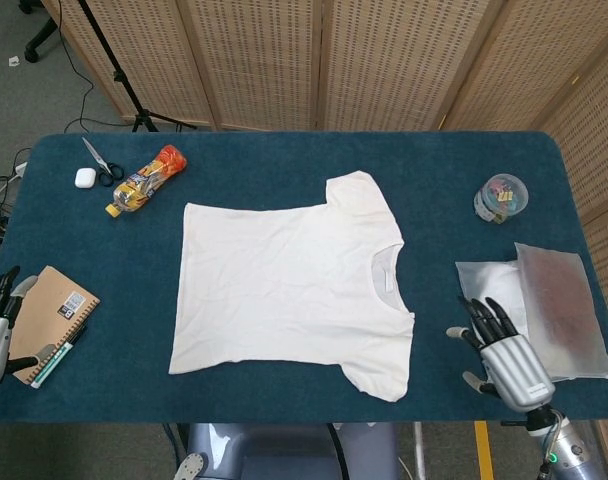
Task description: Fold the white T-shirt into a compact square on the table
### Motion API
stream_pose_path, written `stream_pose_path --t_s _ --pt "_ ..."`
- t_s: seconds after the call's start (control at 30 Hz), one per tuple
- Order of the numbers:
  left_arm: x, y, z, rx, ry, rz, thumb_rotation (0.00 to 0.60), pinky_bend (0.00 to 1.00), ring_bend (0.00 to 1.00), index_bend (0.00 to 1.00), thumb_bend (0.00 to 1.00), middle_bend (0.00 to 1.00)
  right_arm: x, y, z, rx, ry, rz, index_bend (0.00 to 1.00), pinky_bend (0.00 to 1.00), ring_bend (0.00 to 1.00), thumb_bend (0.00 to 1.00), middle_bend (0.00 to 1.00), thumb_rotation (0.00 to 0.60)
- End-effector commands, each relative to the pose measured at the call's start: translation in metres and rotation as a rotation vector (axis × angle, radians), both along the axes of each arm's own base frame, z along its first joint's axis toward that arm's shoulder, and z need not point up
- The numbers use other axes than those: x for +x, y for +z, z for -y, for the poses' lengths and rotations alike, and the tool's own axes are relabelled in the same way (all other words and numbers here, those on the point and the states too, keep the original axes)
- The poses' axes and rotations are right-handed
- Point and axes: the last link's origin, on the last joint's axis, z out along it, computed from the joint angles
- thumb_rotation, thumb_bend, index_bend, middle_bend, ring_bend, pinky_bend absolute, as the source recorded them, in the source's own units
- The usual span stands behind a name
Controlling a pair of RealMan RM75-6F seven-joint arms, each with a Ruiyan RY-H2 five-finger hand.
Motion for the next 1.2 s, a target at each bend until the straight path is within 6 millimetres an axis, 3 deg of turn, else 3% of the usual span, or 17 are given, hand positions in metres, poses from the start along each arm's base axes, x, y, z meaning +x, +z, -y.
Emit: stream_pose_path --t_s 0.03,0.27,0.8,1.2 --pt "0.0 0.001 0.0 0.011 -0.003 0.005 0.6 0.0 0.0 0.0 0.0 0.0 0.007 -0.029 0.005 0.09 0.084 -0.022 0.37 0.0 0.0 0.0 0.0 0.6" --pt "-0.002 0.002 0.001 0.013 0.001 0.009 0.6 0.0 0.0 0.0 0.0 0.0 0.02 -0.056 0.01 0.148 0.118 -0.075 0.4 0.0 0.0 0.05 0.0 0.6" --pt "-0.003 0.003 0.001 0.013 0.01 0.01 0.6 0.0 0.0 0.0 0.0 0.0 0.021 -0.088 0.002 0.219 0.199 -0.196 0.43 0.0 0.0 0.05 0.0 0.6" --pt "-0.005 0.002 0.001 0.011 0.016 0.008 0.6 0.0 0.0 0.0 0.0 0.0 0.03 -0.112 0.001 0.238 0.261 -0.182 0.44 0.0 0.0 0.05 0.0 0.6"
